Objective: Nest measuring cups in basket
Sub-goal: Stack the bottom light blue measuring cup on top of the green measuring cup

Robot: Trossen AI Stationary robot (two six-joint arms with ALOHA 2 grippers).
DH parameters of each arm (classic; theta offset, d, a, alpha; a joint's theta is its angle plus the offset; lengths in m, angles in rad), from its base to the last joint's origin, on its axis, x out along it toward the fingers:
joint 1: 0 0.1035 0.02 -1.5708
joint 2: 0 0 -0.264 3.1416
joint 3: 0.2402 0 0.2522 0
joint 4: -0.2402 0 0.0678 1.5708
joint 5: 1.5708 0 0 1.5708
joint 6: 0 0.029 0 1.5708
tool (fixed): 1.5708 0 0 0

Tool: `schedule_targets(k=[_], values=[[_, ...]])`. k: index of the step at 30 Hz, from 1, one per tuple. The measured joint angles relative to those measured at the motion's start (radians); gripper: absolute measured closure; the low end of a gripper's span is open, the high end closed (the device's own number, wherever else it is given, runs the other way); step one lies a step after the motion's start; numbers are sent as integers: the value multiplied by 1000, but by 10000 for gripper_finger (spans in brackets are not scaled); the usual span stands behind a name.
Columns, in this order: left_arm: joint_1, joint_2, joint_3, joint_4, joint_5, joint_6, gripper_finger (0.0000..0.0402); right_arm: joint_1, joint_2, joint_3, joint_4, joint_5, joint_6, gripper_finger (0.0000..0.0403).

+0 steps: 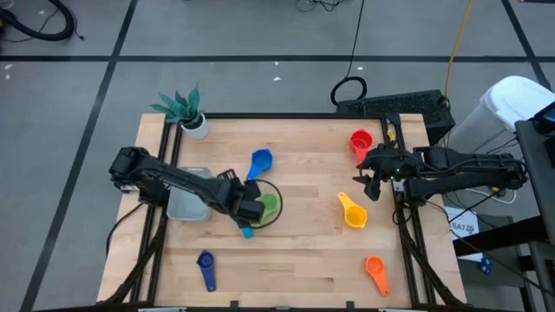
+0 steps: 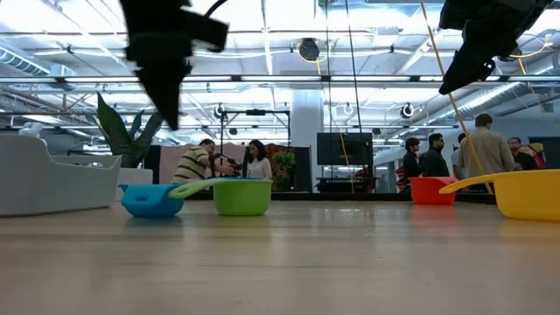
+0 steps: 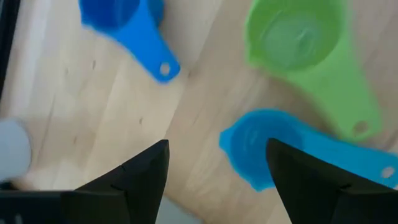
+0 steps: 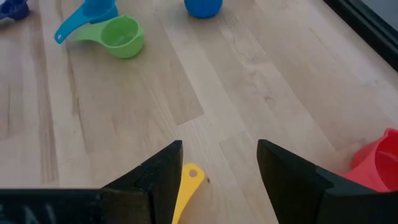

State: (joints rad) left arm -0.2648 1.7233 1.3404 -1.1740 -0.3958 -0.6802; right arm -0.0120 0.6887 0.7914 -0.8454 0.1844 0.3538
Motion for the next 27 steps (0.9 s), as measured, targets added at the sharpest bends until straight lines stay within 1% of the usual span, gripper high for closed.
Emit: schedule_targets(k=[5,8,17,27], values=[[-12,-2,-105,-7,6,-103,131,13,-1,0,2,-2,0,204],[-19,-3,-137,22,9,-135,131,14,-1,0,3,-2,0,204],[11,-3,-194,57,12,-184,131,14,-1,0,10,-2,1,204],[51,-4,-211,219,116,-245,131,14,-1,0,10,-2,8,204]])
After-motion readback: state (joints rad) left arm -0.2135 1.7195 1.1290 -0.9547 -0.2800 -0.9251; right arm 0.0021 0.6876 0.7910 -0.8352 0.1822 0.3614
